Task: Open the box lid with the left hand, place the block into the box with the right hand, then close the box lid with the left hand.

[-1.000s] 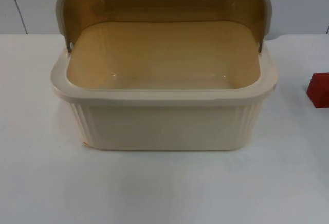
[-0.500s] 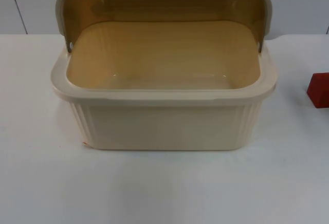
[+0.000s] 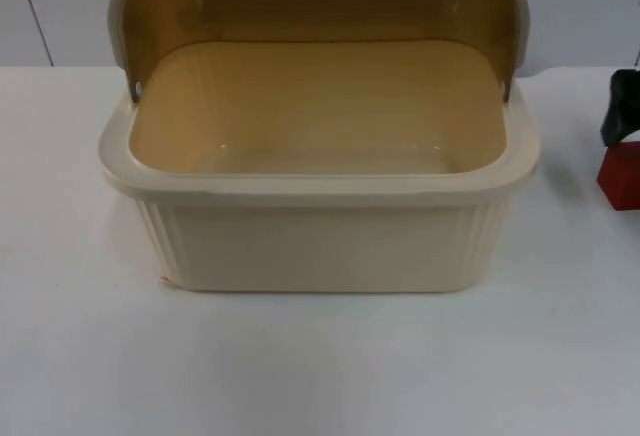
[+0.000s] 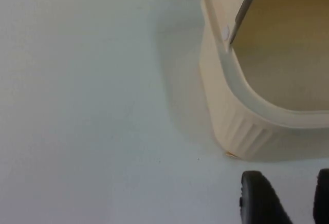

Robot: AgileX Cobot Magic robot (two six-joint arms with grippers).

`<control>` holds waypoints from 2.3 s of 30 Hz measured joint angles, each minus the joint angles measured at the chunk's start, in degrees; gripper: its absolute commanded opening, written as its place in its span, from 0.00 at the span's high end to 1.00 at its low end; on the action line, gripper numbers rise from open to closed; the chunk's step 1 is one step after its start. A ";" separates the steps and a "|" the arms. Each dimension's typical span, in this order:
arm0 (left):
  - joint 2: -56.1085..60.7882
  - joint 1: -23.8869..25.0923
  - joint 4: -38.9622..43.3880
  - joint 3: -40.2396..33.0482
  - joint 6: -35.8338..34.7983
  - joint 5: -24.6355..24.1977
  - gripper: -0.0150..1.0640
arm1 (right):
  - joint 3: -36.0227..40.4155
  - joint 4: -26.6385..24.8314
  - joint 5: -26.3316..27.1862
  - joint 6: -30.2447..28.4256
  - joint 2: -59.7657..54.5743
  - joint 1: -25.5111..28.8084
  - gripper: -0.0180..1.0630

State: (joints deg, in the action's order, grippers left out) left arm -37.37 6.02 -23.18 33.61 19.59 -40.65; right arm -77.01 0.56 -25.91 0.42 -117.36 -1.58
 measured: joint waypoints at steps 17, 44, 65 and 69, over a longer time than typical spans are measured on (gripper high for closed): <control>0.00 0.00 0.11 0.00 0.00 0.60 0.71 | -4.04 -1.04 0.24 0.68 -7.09 0.00 0.98; 0.00 0.00 0.11 0.00 -0.10 2.04 0.78 | 23.30 -1.04 -16.41 0.68 49.38 0.00 0.98; 0.00 0.00 0.11 0.00 0.99 2.04 0.99 | 26.29 14.37 -9.08 28.40 51.11 -31.18 0.98; 0.00 0.00 0.11 0.00 0.99 2.04 0.99 | 26.29 27.54 -6.60 43.43 46.06 -38.66 0.98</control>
State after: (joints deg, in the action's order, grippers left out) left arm -37.37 6.02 -23.07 33.61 20.58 -38.61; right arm -50.72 28.10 -32.51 43.86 -71.29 -40.24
